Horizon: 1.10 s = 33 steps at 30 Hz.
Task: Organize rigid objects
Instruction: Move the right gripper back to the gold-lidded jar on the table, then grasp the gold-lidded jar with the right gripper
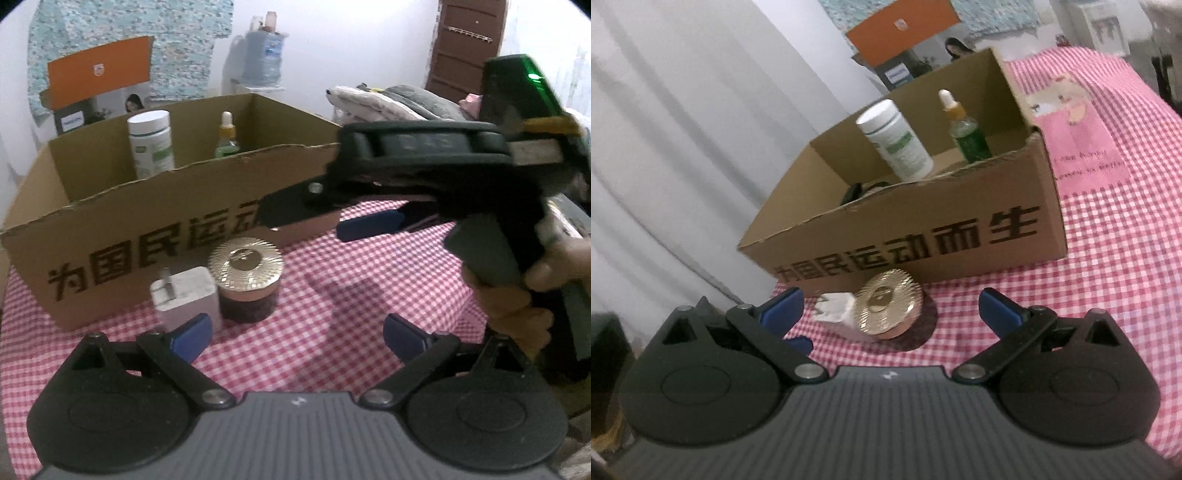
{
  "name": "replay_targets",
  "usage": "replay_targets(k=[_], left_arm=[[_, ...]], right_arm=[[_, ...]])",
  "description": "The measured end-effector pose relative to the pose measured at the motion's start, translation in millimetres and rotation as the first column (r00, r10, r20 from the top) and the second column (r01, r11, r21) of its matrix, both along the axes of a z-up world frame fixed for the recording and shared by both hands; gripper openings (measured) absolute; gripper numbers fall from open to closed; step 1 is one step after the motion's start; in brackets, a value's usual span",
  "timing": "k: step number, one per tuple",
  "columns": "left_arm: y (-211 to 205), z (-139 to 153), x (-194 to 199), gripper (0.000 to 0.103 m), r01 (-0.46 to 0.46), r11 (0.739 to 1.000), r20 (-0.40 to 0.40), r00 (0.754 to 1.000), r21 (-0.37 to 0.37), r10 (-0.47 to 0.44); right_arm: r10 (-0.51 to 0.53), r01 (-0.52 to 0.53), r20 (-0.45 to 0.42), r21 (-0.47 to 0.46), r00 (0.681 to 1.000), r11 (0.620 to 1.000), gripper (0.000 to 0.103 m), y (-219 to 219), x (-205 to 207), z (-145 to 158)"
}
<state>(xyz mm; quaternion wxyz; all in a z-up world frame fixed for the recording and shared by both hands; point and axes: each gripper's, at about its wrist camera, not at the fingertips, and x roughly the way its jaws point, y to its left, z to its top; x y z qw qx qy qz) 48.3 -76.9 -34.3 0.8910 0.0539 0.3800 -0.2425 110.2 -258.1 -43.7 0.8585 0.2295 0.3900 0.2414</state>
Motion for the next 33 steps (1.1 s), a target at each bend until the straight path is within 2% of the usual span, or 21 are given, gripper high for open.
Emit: replay_targets(k=[5,12,19,25,33], left_arm=[[-7,-6,11,0.099,0.021,1.000,-0.023,1.000,-0.001,-0.021],[-11,-13,27,0.099,0.025,1.000,-0.049,0.998,-0.017,-0.025],[-13,-17,38,0.099,0.016,1.000,-0.051,0.999,-0.003,-0.016],[-14,-19,42,0.099,0.005,1.000,-0.067,0.998,-0.010,-0.006],[-26,-19,35,0.099,0.065,0.998,-0.074,0.995,-0.010,-0.065]], right_arm=[[0.031,-0.031,-0.022,0.021,0.999,0.999,0.095,3,18,-8],[0.110,-0.110,-0.068,-0.007,0.992,0.994,0.072,25,43,-21],[0.173,-0.173,-0.121,0.012,0.977,0.985,0.063,37,60,-34],[0.180,-0.180,-0.121,0.012,0.976,0.984,0.064,36,57,-35],[0.151,-0.150,-0.139,0.018,0.979,0.989,0.065,19,39,-34]])
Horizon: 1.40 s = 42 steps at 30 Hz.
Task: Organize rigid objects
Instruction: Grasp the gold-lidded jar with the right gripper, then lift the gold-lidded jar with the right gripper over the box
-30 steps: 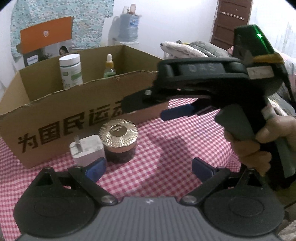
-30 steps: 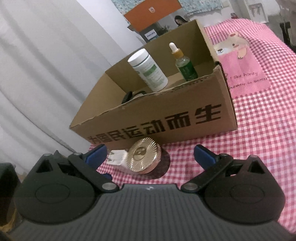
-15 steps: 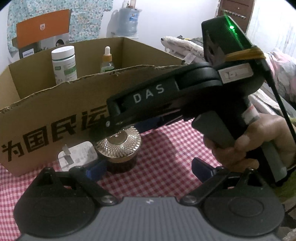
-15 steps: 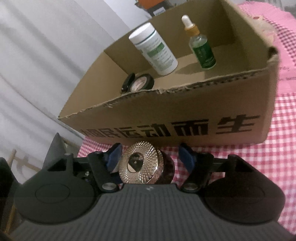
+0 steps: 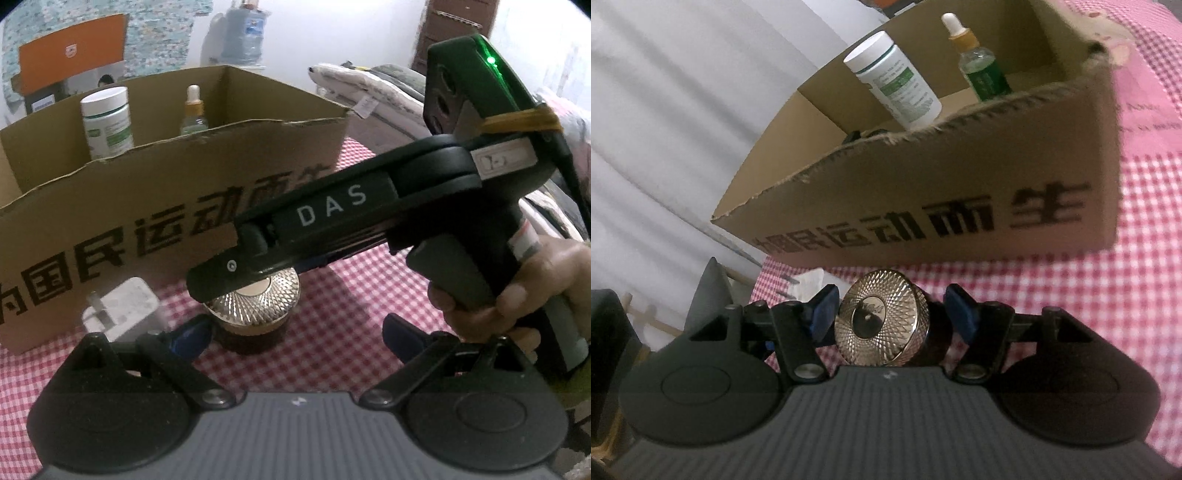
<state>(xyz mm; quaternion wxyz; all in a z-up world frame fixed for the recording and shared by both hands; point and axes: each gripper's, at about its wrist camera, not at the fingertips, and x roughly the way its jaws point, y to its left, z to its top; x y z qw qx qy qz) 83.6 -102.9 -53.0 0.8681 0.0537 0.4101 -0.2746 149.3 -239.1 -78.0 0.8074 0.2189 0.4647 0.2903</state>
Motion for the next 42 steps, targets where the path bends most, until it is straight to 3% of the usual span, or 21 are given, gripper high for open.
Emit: replay_targets(k=[9,17,26,32,42], left_arm=[[-18,-1,-17,0.099,0.090,0.996,-0.005,0.996,-0.006,-0.090],[-31,-1,-21,0.096,0.104,0.991,0.068,0.992,0.089,-0.110],[-35,-15,-3,0.078,0.072,0.983,0.030,0.996,0.171,-0.079],[-34,-17,3,0.065,0.041,0.985,0.035,0.998,0.165,-0.047],[-37,-16,12,0.057,0.017,0.991,0.027,0.999,0.136,-0.021]], right_arm=[[-0.075,0.075,-0.015,0.009,0.997,0.997,0.067,-26,-34,-1],[-0.142,0.143,-0.019,0.065,0.990,0.988,0.067,-48,-48,-1],[-0.164,0.165,-0.018,0.037,0.986,0.986,0.067,-54,-59,-3],[-0.168,0.168,-0.019,0.030,0.986,0.985,0.065,-52,-63,-4],[-0.155,0.157,-0.030,0.055,0.987,0.986,0.058,-50,-60,-5]])
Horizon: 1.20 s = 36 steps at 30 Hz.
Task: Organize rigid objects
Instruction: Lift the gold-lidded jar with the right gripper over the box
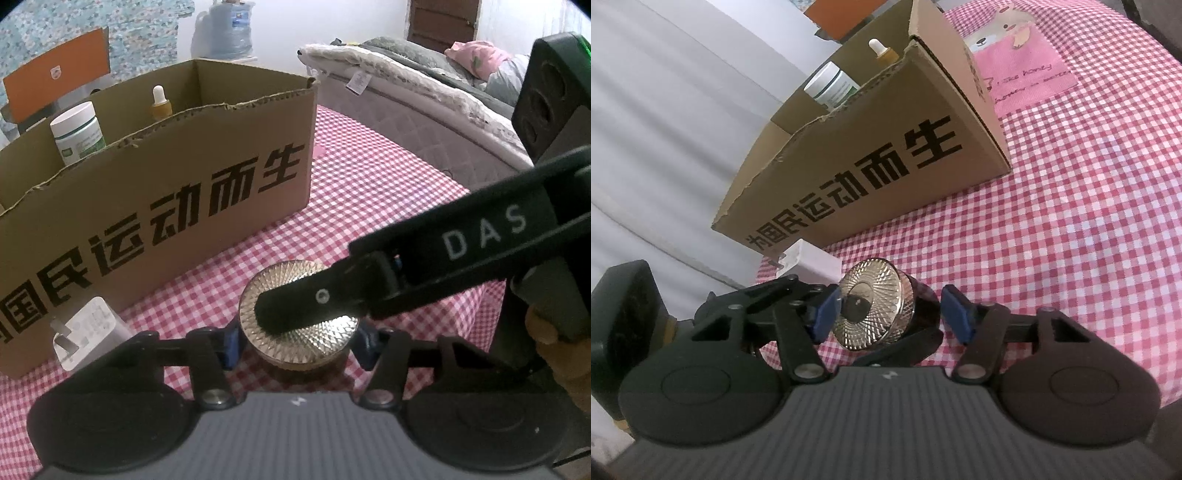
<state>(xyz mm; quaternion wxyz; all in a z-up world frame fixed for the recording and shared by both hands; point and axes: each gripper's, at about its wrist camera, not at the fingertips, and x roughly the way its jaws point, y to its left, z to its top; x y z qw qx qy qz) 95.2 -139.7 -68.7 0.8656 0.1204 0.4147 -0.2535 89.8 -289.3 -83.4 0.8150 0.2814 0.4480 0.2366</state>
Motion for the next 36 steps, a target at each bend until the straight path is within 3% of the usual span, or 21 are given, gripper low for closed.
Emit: replay_targets(k=[13,20,28,36], left_arm=[[2,1,-3,0.057,-0.017,1.000,0.001,1.000,-0.015,0.017],[8,15,-9,0.057,-0.024,0.999,0.031,0.999,-0.043,0.025],[25,62,-20,0.057,-0.049,0.995,0.151,0.987,-0.090,0.062],[52,120,1,0.057,-0.100,0.985,0.241,0.961,-0.143,0.132]], right_arm=[[0.006,-0.006,0.005,-0.001,1.000,1.000,0.057,2,0,2],[0.012,-0.012,0.028,-0.008,1.000,1.000,0.056,3,-4,14],[0.042,-0.038,0.142,-0.028,0.989,0.999,0.056,18,-8,62],[0.119,-0.104,0.286,-0.067,0.951,0.992,0.057,43,18,128]])
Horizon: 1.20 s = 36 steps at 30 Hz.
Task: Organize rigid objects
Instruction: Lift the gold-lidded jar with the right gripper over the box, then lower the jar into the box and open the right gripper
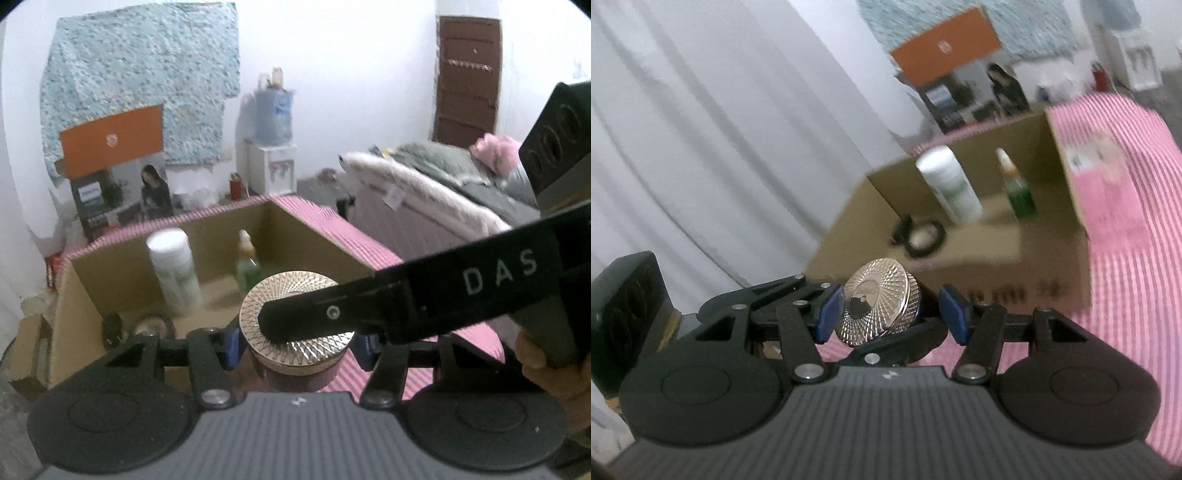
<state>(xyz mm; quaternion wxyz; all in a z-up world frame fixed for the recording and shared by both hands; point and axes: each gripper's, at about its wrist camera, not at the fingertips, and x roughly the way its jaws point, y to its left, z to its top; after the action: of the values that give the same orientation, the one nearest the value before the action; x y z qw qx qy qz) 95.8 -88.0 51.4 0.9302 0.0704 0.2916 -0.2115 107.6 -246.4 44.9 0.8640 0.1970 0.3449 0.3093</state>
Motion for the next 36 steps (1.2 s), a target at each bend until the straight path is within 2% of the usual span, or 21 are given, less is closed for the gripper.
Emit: replay_targets(k=[4,9,17,21,28,31,36], left_arm=[[10,11,31,0.057,-0.015,1.000,-0.032,0.999,-0.007,0.015],[20,0,85,0.057,-0.031,0.999,-0.152,0.988,-0.011,0.029],[28,-44,150,0.057,-0.043,0.999,-0.363,0.931,-0.007,0.037],[29,-62,165,0.057,-0.047,0.999,-0.439,0.898,-0.010,0.038],[30,-75,183,0.057,-0.063,0.998,-0.534,0.844,-0.016,0.045],[33,-77,184,0.059,-0.069,0.997,-0.558,0.829,-0.039,0.035],[36,-73,186,0.059,-0.077,0.995,-0.546,0.837,-0.061,0.031]], right_arm=[[0.038,-0.038,-0.003,-0.023,0.999,0.999,0.058,12,35,19],[0.062,-0.067,-0.127,-0.035,0.990,0.997,0.058,22,92,16],[0.076,-0.106,-0.340,-0.070,0.937,0.992,0.059,34,162,-31],[0.076,-0.125,-0.402,-0.095,0.913,0.988,0.059,40,184,-51],[0.078,-0.148,-0.450,-0.123,0.890,0.981,0.060,48,199,-67],[0.077,-0.154,-0.452,-0.137,0.889,0.978,0.060,49,203,-69],[0.059,-0.136,-0.442,-0.144,0.895,0.980,0.063,46,206,-70]])
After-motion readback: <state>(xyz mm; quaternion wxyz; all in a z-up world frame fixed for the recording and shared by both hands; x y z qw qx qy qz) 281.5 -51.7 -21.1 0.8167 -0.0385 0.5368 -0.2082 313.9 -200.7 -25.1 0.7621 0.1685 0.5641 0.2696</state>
